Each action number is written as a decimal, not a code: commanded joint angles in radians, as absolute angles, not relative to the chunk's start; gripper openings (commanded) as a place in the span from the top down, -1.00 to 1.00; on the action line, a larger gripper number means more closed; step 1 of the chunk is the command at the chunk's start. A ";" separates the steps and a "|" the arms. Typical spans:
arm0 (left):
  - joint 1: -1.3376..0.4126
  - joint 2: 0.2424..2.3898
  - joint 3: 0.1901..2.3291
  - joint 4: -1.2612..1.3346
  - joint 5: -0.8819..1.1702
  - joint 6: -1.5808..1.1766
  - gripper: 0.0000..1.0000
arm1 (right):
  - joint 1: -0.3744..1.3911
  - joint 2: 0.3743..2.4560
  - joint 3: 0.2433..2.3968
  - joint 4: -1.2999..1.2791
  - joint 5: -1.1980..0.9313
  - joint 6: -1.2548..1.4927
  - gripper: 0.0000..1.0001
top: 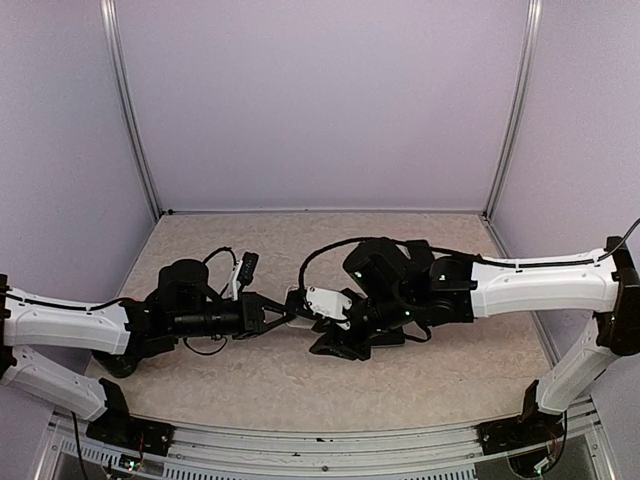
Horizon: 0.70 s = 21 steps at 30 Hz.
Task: Put the phone into the phone case
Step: Adjust the phone case.
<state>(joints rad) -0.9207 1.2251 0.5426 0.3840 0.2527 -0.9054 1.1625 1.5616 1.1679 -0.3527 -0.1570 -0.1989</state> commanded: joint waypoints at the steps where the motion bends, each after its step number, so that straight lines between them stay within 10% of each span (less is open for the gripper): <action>1: -0.938 1.236 0.568 0.423 0.274 -0.874 0.86 | 1.205 1.575 1.189 -0.322 -0.015 -0.252 0.17; 21: -0.943 1.239 0.576 0.414 0.251 -0.867 0.86 | 1.223 1.586 1.162 -0.287 0.076 -0.265 0.38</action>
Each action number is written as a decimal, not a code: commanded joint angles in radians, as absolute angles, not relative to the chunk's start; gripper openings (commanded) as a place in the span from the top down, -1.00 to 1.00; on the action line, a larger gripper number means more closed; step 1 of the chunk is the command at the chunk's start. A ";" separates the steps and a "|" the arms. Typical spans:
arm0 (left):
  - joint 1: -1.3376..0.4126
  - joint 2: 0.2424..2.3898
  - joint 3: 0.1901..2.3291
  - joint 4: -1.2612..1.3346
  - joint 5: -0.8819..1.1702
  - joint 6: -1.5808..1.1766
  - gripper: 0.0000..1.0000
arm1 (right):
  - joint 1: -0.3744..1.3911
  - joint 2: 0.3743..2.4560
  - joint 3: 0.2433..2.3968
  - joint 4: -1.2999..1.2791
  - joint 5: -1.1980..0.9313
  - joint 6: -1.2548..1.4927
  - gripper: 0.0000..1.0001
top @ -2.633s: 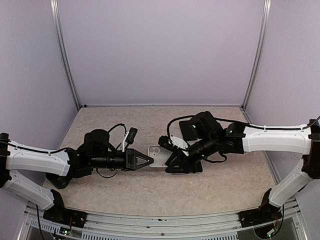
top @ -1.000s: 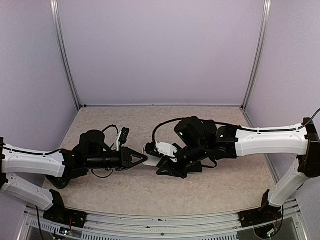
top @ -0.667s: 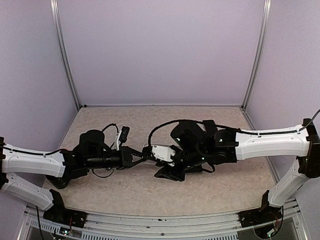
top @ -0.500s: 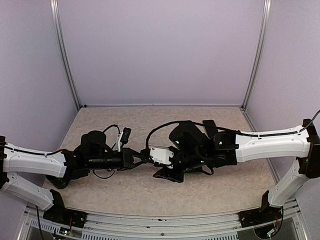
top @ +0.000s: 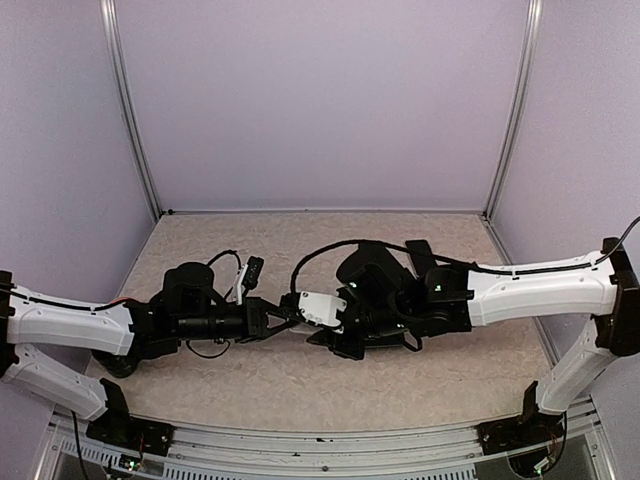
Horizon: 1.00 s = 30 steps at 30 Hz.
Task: Put the phone into the phone case
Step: Adjust the phone case.
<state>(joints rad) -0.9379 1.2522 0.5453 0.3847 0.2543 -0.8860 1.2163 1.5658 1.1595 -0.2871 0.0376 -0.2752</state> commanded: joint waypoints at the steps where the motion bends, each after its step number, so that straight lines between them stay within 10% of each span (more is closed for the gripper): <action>1: -0.943 1.236 0.576 0.412 0.249 -0.867 0.86 | 1.223 1.587 1.161 -0.288 0.077 -0.265 0.41; 16: -0.942 1.210 0.575 0.409 0.234 -0.866 0.86 | 1.247 1.680 1.217 -0.362 0.200 -0.249 1.00; 30: -0.922 1.184 0.558 0.307 0.105 -0.953 0.86 | 1.294 1.695 1.233 -0.323 0.431 -0.238 1.00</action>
